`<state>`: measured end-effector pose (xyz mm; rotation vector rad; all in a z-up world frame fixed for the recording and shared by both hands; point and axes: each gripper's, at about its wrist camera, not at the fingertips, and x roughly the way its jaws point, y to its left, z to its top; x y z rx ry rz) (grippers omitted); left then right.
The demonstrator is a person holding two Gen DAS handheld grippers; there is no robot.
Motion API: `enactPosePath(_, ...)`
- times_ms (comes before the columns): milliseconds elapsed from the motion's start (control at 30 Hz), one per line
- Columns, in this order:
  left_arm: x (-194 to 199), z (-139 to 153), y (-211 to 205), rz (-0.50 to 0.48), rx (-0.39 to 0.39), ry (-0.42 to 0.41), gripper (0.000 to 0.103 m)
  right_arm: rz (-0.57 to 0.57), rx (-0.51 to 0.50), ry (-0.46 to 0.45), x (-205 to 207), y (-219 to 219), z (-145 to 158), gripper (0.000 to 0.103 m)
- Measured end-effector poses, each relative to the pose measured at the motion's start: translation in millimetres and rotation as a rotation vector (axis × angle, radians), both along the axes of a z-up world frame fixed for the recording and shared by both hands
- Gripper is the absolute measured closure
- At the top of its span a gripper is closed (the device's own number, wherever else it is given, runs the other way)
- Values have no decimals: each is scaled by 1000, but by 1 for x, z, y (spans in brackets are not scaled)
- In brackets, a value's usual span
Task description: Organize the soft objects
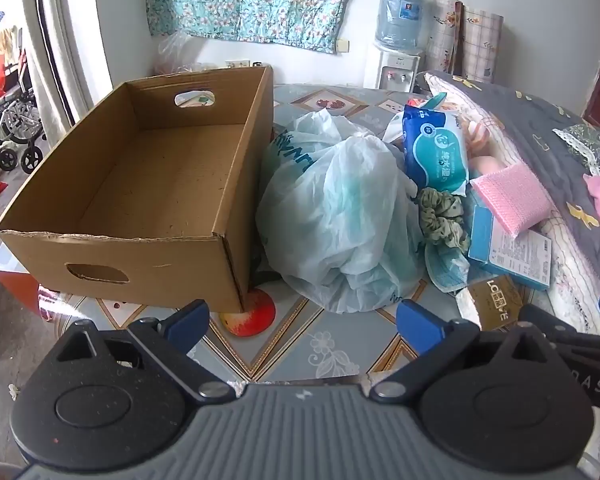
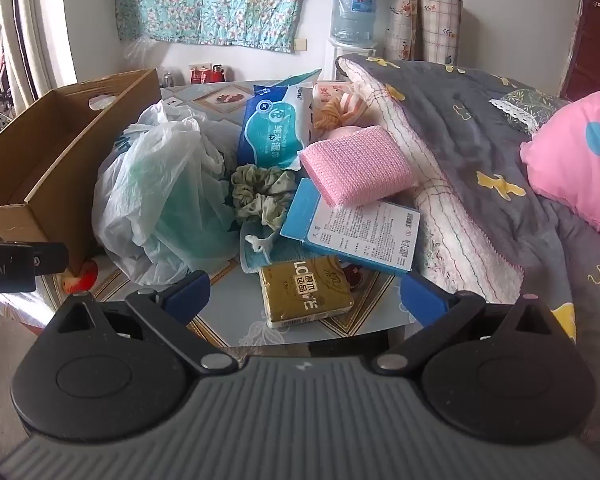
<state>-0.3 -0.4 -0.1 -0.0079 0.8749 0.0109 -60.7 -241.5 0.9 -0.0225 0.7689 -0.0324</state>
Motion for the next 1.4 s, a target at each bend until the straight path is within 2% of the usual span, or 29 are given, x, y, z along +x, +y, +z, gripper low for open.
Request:
enactPosePath(300, -4, 4, 1, 2, -28, -1, 3, -3, 15, 2, 7, 4, 1, 1)
enactPosePath(1400, -1, -2, -1, -55, -46, 14, 3, 17, 9, 16, 3, 11, 3, 1)
